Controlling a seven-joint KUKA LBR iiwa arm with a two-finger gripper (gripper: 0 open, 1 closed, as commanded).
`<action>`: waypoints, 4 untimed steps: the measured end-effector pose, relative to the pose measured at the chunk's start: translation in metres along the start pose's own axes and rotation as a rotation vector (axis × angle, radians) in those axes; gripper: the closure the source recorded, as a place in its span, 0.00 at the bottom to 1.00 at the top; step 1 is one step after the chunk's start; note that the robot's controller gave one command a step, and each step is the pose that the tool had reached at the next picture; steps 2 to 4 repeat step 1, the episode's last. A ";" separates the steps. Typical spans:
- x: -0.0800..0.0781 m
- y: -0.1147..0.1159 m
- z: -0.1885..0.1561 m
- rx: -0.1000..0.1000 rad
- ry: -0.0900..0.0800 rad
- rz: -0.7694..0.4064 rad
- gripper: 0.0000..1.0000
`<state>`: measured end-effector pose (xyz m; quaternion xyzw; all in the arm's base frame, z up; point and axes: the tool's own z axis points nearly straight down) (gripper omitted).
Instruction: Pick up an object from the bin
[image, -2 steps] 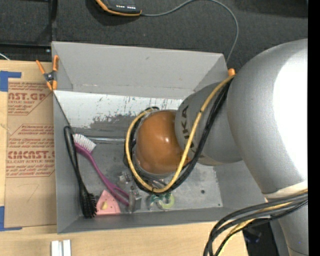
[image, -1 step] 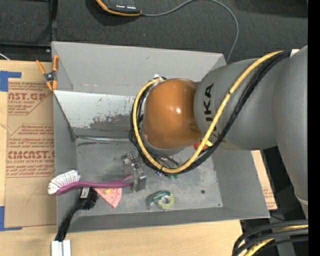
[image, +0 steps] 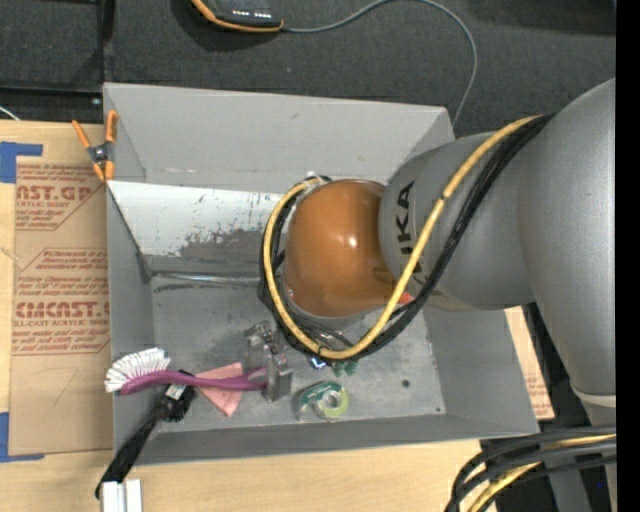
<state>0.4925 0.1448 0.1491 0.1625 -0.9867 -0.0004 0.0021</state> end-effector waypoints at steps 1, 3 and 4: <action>0.000 -0.005 -0.112 0.001 -0.007 -0.047 1.00; 0.000 -0.005 -0.112 0.001 -0.007 -0.047 1.00; 0.000 -0.005 -0.112 0.001 -0.007 -0.047 1.00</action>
Offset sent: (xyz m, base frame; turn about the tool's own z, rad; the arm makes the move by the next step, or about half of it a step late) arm -0.0069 0.0037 0.1028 -0.0384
